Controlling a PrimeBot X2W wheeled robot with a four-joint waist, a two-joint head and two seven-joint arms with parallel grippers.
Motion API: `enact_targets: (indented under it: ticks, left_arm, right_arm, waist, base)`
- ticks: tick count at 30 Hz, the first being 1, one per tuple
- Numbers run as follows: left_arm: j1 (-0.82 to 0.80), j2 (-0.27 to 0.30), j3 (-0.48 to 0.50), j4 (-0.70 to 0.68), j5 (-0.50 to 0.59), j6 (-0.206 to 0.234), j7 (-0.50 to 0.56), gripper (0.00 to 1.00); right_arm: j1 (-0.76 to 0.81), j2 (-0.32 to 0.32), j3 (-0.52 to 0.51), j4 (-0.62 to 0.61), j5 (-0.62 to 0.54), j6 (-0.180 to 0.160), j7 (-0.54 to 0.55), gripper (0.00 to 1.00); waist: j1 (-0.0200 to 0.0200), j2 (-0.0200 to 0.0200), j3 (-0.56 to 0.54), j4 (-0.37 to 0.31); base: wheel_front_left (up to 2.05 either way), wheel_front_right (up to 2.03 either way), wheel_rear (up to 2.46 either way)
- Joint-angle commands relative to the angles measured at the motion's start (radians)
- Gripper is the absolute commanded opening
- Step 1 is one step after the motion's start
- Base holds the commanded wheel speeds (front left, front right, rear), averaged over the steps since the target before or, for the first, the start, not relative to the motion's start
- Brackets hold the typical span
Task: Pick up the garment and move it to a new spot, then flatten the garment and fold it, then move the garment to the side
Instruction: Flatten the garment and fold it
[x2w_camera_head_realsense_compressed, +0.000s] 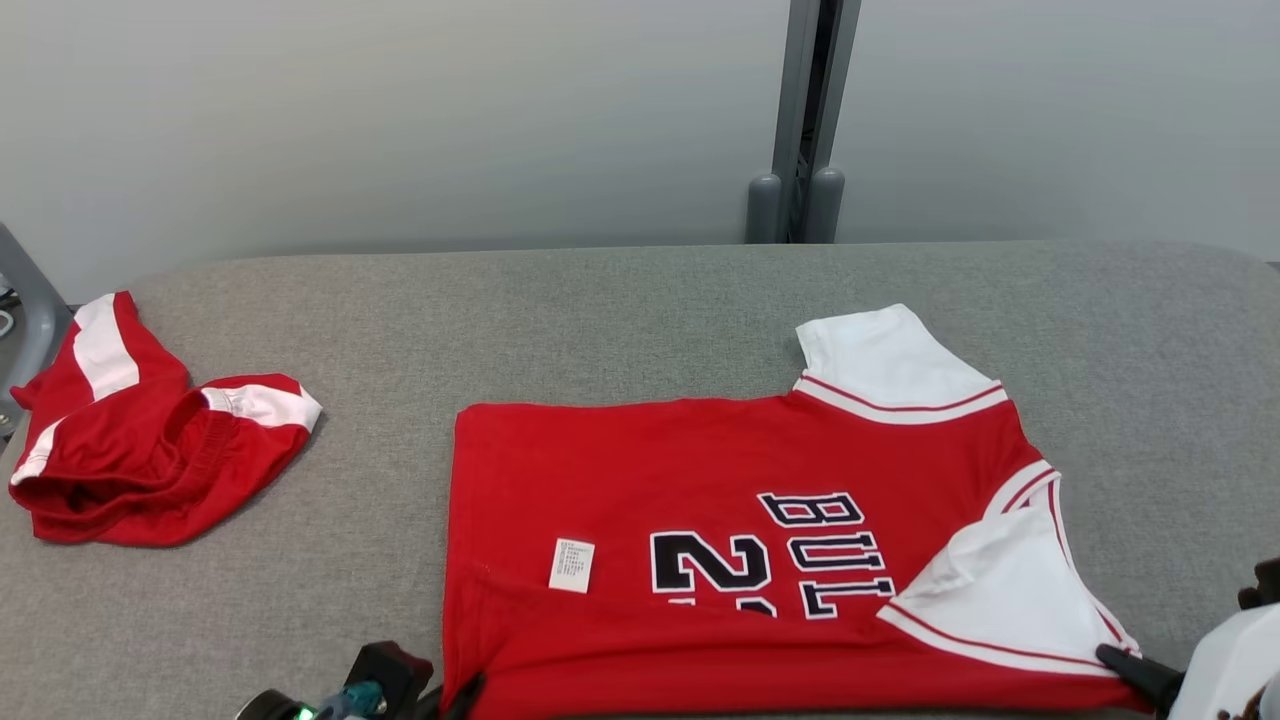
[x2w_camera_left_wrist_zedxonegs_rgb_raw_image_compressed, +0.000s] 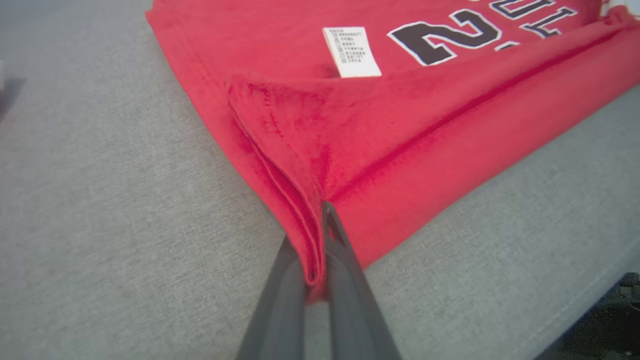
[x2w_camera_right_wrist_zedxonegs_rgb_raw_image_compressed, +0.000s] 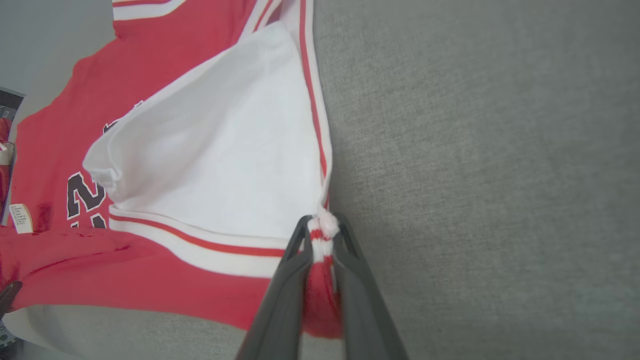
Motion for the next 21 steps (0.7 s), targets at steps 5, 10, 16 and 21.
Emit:
enact_targets:
  ticks: [5, 10, 16, 21]
  left_arm:
    - [0.082, 0.059, 0.017, -0.123, -0.032, 0.039, 0.048, 0.0]
    - [0.127, 0.088, 0.014, -0.198, -0.043, 0.06, 0.081, 0.0]
    - [0.169, 0.107, 0.004, -0.262, -0.053, 0.076, 0.114, 0.0]
    - [0.172, 0.113, -0.001, -0.284, -0.055, 0.086, 0.139, 0.33]
  right_arm:
    - [0.098, 0.014, -0.085, -0.079, -0.02, 0.0, 0.057, 0.0]
    - [0.158, 0.052, -0.147, -0.124, -0.051, 0.0, 0.099, 0.0]
    - [0.227, 0.118, -0.238, -0.197, -0.1, 0.0, 0.183, 0.0]
    - [0.245, 0.178, -0.309, -0.265, -0.139, 0.0, 0.244, 0.29]
  waist:
    - [0.0, 0.0, -0.004, 0.002]
    - [0.0, 0.0, -0.005, 0.008]
    - [0.0, 0.0, -0.006, 0.013]
    - [0.0, 0.0, 0.0, 0.013]
  base:
    - [0.0, 0.0, 0.0]
    - [0.0, 0.0, 0.0]
    - [0.0, 0.0, 0.0]
    - [0.0, 0.0, 0.0]
